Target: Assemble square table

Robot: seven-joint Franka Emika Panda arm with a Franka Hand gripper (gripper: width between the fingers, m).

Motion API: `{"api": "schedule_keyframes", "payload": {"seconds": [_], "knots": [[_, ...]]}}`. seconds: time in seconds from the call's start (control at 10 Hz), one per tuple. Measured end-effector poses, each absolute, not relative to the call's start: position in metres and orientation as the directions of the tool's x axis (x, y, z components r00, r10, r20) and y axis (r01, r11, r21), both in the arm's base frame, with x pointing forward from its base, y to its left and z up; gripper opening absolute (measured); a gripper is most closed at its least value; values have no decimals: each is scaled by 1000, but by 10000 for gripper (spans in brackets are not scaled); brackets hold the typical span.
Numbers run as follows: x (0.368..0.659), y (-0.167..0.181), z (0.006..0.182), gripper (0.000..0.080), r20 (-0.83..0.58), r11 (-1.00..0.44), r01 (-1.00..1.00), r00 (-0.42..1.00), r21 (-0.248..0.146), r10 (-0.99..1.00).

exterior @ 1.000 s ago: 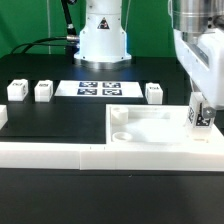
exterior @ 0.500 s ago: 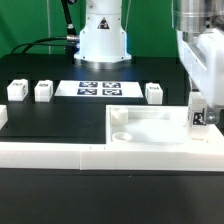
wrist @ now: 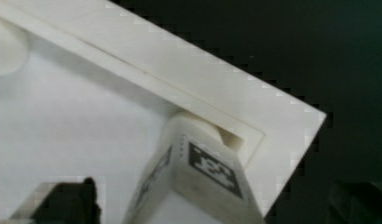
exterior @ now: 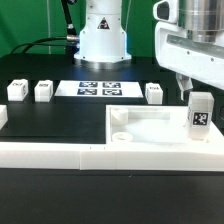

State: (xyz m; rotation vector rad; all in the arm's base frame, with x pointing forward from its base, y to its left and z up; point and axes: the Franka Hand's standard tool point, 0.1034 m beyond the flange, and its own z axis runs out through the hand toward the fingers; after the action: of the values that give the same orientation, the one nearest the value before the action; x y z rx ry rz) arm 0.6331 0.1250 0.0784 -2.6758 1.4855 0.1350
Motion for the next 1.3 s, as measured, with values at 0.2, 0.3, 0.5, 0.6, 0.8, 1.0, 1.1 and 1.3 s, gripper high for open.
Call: {"api": "schedule_keyframes", "payload": {"seconds": [0.2, 0.3, 0.5, 0.6, 0.8, 1.0, 1.1, 1.3], "knots": [[631, 125, 75, 649, -66, -749, -661, 750, -40, -658], [633, 122, 73, 649, -22, -865, -499, 867, -51, -498], [633, 120, 70, 649, 6, -966, -256, 967, -38, -256], [633, 120, 70, 649, 5, -963, -267, 964, -39, -267], [632, 120, 69, 486, 1, -947, -320, 947, -40, -320], [632, 121, 69, 351, -7, -892, -451, 892, -41, -451], [632, 121, 69, 288, -12, -853, -520, 854, -44, -520], [632, 120, 68, 288, -14, -739, -672, 740, -48, -673]]}}
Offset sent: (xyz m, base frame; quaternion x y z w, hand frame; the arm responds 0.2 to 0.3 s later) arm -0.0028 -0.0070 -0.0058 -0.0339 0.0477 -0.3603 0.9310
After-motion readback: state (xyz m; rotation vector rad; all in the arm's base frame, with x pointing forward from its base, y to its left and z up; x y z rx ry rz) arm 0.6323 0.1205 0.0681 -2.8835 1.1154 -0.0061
